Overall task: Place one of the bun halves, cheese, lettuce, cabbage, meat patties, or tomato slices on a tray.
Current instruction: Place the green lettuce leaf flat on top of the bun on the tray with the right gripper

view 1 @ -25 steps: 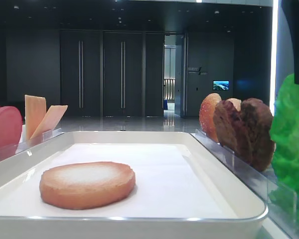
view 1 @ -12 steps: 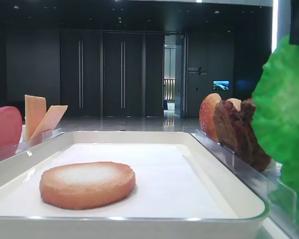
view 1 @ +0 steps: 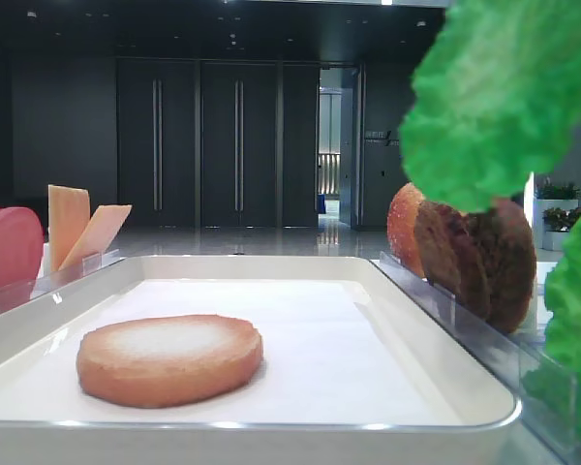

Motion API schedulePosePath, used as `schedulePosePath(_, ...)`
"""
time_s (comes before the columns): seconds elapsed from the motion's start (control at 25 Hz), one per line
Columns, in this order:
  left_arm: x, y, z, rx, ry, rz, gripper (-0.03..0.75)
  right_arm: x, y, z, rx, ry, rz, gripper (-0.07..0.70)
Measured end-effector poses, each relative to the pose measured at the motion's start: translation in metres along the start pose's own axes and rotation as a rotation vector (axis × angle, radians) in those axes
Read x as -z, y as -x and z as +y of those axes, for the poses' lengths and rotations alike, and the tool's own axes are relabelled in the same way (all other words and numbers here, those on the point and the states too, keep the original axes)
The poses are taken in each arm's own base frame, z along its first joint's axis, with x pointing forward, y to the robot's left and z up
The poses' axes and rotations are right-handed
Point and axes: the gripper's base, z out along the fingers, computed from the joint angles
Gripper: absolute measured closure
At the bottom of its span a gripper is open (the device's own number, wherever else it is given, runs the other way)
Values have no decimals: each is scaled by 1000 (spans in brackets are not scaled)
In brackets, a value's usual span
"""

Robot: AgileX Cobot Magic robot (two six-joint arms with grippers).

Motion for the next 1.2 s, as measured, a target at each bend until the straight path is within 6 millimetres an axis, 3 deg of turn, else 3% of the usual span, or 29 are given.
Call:
schedulePosePath(0.36, 0, 0, 0, 0, 0, 0, 244, -10, 8, 34, 80, 359, -16, 603)
schedulePosePath(0.8, 0, 0, 0, 0, 0, -1, 244, -70, 27, 54, 151, 572, 42, 603)
schedulePosePath(1.2, 0, 0, 0, 0, 0, -1, 244, -112, 38, 54, 169, 624, 32, 604)
